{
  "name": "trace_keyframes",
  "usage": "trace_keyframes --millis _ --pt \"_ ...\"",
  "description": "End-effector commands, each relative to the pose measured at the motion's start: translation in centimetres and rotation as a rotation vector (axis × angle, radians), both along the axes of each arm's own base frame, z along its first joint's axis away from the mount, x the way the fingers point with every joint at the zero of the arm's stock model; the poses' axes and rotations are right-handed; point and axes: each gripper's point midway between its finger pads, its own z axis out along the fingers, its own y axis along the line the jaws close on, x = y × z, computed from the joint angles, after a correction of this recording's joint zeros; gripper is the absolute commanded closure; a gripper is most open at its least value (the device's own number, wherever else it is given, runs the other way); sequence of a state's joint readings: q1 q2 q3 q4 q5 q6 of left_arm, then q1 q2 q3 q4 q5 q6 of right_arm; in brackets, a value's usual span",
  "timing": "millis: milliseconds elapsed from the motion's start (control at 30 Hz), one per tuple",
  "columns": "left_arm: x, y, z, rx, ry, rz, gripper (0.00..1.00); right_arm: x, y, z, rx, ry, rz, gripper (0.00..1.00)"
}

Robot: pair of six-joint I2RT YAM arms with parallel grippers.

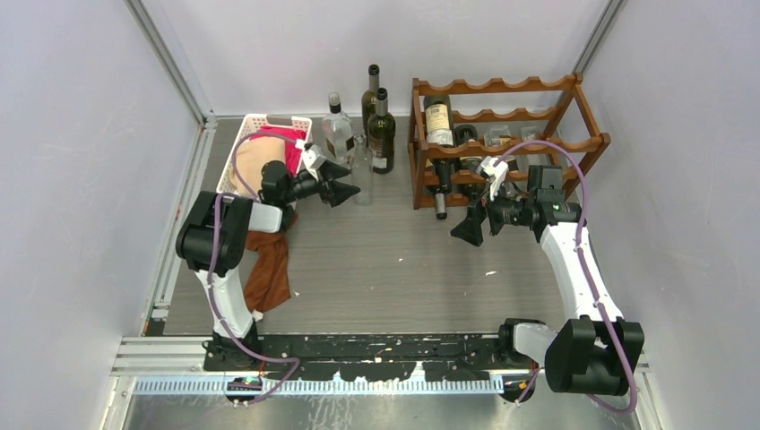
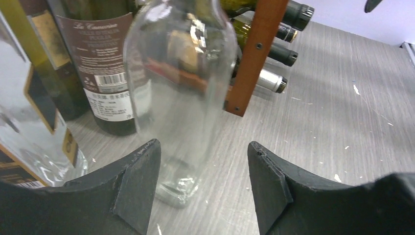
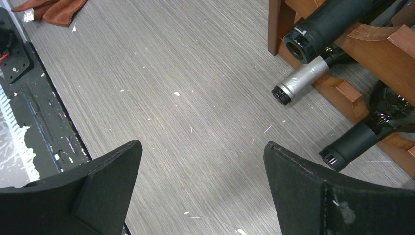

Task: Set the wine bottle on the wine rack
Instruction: Pick up the wine bottle from the center of the board.

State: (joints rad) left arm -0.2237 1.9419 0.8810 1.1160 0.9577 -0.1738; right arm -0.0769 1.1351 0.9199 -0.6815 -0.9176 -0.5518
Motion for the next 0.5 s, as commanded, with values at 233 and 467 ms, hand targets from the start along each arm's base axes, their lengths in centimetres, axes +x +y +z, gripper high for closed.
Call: trace_keyframes --millis 233,467 --pt "0.3 1.4 1.5 0.082 -0.073 0.136 0.22 0.5 0.0 1.0 0.001 -0.044 0.018 0.0" --pt "1.9 1.1 1.6 0.102 -0.128 0.06 0.14 0.6 -0.1 0.9 -0.005 -0.042 0.017 0.0"
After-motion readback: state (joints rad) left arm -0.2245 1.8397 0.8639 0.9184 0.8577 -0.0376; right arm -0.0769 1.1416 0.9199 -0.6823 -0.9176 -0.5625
